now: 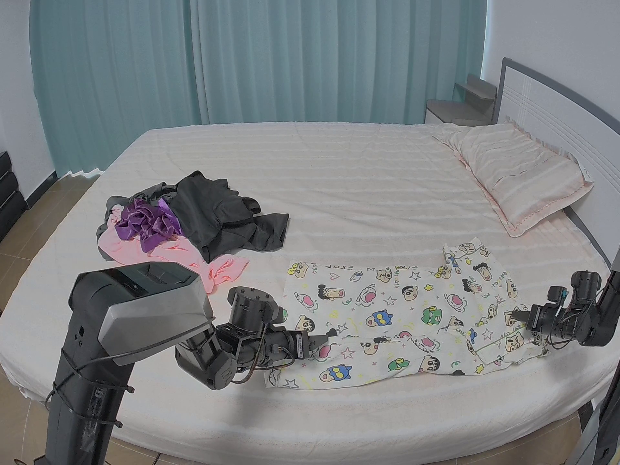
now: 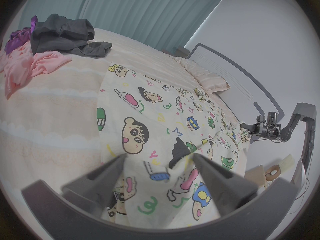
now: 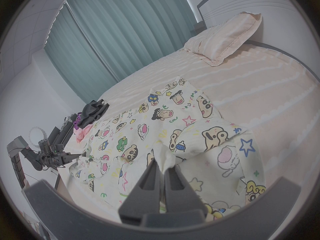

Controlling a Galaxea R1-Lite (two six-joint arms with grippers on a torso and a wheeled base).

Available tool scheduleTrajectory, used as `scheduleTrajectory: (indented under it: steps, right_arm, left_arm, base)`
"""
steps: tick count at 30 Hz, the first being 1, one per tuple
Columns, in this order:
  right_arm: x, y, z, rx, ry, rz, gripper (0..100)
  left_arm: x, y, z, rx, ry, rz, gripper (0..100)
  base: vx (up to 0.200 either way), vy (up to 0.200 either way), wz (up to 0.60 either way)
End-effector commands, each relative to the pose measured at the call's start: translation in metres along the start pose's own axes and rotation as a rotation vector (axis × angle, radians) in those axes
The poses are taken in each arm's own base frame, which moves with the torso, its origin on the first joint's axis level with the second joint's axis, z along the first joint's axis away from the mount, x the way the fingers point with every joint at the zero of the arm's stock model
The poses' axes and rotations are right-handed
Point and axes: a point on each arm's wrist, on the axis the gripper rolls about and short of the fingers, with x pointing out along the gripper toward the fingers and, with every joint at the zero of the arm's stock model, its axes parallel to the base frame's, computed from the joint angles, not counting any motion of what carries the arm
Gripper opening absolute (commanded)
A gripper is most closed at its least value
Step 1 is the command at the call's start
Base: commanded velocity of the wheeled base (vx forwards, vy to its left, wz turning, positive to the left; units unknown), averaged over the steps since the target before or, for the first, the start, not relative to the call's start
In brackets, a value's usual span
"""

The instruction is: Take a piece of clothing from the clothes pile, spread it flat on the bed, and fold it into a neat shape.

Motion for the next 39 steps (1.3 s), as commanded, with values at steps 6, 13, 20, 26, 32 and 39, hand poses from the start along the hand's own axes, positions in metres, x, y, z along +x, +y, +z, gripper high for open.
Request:
scheduleTrajectory:
  steps: [6, 13, 20, 26, 32, 39]
  right_arm:
    - [0.0, 0.0, 0.0, -0.001, -0.001, 0.001, 0]
    - [0.001, -0.001, 0.003, -0.006, -0.009, -0.002, 0]
    - [0.001, -0.001, 0.004, -0.015, -0.024, -0.002, 0]
    - [0.001, -0.001, 0.003, -0.015, -0.024, -0.002, 0]
    - [0.001, 0.0, 0.003, -0.017, -0.024, 0.0, 0]
    - [0.0, 0.001, 0.002, -0.017, -0.022, 0.001, 0]
  left_arm:
    - [0.0, 0.003, -0.004, -0.005, 0.014, 0.016, 0]
    - [-0.006, 0.014, -0.001, -0.019, -0.019, 0.081, 0]
    - [-0.011, 0.018, 0.004, -0.03, -0.06, 0.099, 0]
    - [-0.021, 0.001, 0.017, -0.098, -0.091, 0.067, 0]
    - [-0.023, -0.01, 0.02, -0.174, -0.029, 0.076, 100]
    - [-0.007, -0.026, 0.004, -0.13, -0.01, 0.035, 100]
  base:
    - [0.0, 0.0, 0.0]
    - [0.0, 0.0, 0.0]
    - [0.0, 0.0, 0.0]
    - [0.0, 0.0, 0.0]
    - [0.0, 0.0, 0.0]
    - [0.0, 0.0, 0.0]
